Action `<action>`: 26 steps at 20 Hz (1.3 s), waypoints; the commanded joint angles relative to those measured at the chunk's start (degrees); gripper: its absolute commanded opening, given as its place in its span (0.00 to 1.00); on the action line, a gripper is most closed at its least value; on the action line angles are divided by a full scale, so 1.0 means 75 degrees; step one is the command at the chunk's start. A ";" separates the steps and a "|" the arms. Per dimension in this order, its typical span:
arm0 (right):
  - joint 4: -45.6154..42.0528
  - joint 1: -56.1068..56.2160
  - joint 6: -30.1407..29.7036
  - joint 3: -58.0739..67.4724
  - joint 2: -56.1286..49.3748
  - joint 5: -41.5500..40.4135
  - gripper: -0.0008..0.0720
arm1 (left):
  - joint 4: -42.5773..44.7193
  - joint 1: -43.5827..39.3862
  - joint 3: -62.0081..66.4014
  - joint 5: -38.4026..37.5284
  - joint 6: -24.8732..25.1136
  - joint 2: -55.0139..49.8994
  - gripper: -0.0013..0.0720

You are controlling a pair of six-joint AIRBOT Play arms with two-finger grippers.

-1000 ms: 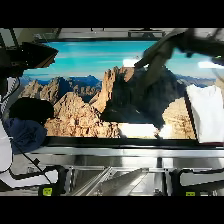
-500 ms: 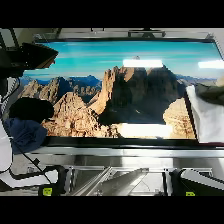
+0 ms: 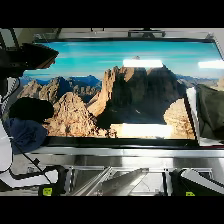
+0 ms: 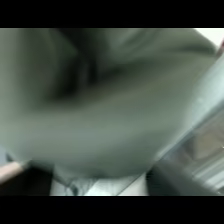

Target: Fold the shirts.

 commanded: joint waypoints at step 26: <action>0.3296 0.6152 -0.2159 -0.2302 0.5257 -0.1973 0.04 | 0.5823 -0.0131 -0.5896 0.3579 -0.1358 0.5286 0.05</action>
